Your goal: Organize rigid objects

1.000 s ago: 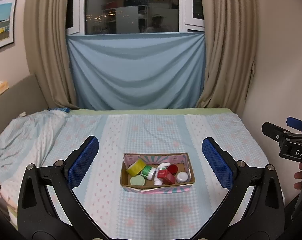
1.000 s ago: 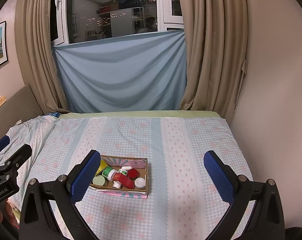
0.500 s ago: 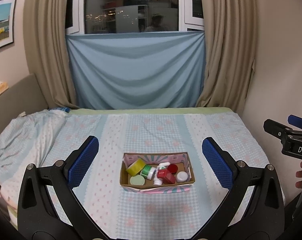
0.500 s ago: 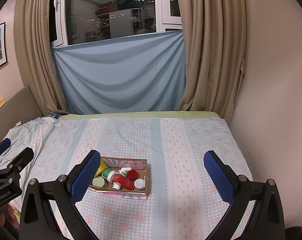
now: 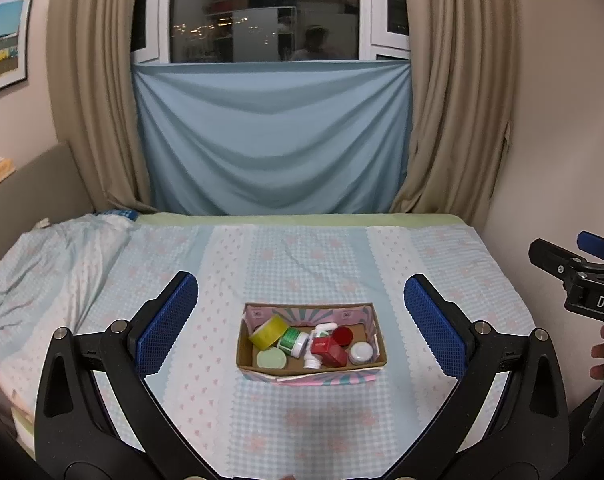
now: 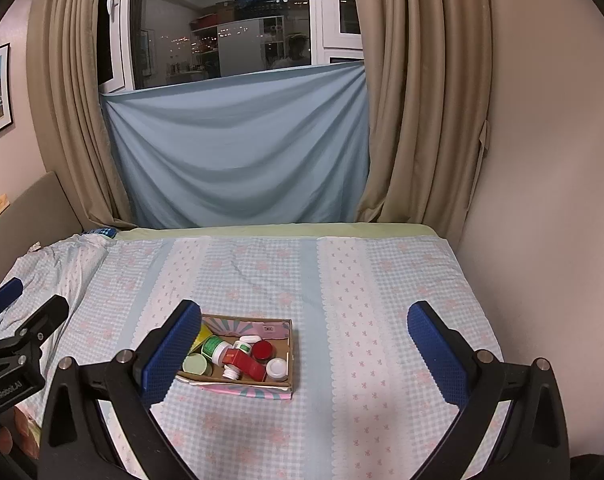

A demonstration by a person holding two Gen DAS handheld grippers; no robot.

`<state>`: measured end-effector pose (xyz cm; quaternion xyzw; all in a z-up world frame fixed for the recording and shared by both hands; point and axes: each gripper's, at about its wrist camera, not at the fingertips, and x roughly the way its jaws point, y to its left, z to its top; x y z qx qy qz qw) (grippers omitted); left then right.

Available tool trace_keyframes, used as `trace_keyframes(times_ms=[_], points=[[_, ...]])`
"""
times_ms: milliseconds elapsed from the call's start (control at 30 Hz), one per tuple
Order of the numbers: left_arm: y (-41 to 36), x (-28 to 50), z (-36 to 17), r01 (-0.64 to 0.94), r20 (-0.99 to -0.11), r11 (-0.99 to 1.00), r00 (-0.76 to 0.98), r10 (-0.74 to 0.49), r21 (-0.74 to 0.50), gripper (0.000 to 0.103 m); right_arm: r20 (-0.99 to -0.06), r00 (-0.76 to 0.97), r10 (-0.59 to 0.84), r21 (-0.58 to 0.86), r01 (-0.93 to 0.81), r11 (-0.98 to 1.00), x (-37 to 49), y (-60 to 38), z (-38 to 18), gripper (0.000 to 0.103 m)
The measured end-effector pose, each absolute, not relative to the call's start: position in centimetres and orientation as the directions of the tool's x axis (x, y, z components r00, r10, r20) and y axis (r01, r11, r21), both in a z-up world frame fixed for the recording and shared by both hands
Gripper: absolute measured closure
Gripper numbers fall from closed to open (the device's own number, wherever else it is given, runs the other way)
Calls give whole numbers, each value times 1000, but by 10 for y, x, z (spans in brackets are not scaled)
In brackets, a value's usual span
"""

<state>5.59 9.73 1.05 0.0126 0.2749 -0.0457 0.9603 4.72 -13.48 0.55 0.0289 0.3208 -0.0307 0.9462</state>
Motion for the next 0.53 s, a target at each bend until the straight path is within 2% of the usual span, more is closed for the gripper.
trace_keyframes(times_ms=[367,533], points=[[105,52,9,38,-487,999,873,-39,-12,0,-608,793,-32,47,77,996,52,-136,6,0],[107,58,2,30,-497,1000,867,-30,-7,0,-628,777,-32,38,72,997,61,-134,0,0]])
